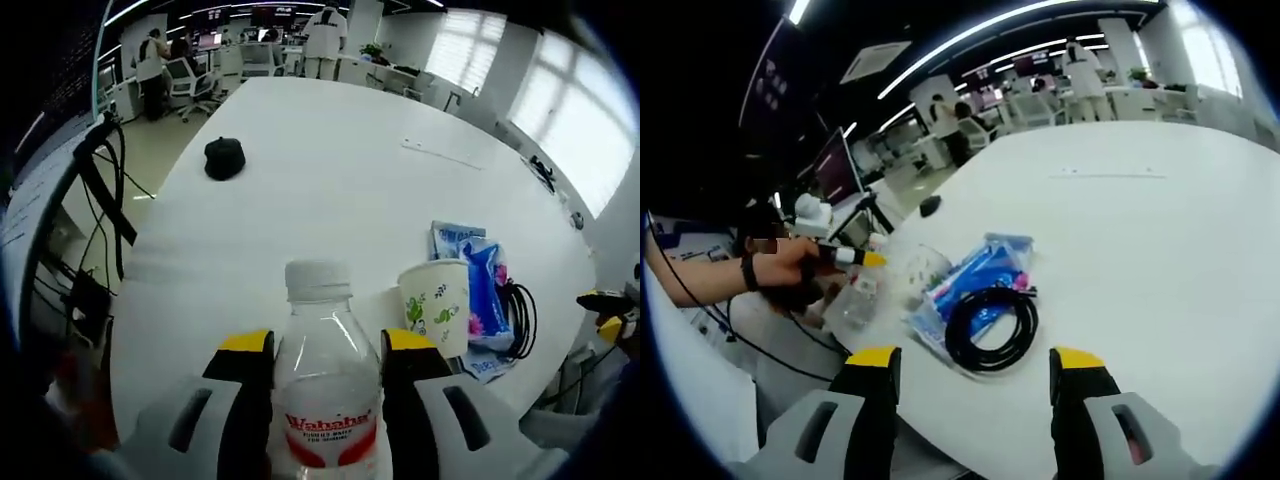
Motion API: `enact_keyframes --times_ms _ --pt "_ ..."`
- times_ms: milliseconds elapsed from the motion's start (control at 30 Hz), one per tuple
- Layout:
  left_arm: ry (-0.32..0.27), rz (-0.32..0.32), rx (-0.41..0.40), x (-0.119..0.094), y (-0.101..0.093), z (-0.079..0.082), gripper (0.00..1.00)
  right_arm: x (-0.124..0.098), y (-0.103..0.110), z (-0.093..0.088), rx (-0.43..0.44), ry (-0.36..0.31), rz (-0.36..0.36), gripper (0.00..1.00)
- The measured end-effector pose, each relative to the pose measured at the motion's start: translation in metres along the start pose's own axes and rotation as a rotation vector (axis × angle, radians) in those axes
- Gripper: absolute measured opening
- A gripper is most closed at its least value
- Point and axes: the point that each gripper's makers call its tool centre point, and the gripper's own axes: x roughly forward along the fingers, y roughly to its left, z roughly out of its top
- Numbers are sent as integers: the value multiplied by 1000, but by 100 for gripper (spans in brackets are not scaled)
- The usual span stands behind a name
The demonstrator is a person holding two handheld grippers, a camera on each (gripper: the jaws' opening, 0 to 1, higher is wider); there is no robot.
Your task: Arrange the tabletop items into an orderly group along one side of the table until the central work area is clear of visible clutter.
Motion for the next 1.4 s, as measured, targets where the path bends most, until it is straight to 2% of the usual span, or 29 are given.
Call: enact_keyframes --times_ms 233,467,633,1400 --pt "-23 9 2 -15 -1 -1 42 1 0 -6 6 9 1 60" --pt "-55 16 9 -33 -5 2 41 5 4 0 -7 6 20 60" --pt "-67 21 18 -37 -2 2 41 7 11 4 -20 4 36 60" --pt "-106 31 59 -52 -6 -6 41 4 9 1 -24 -3 45 60"
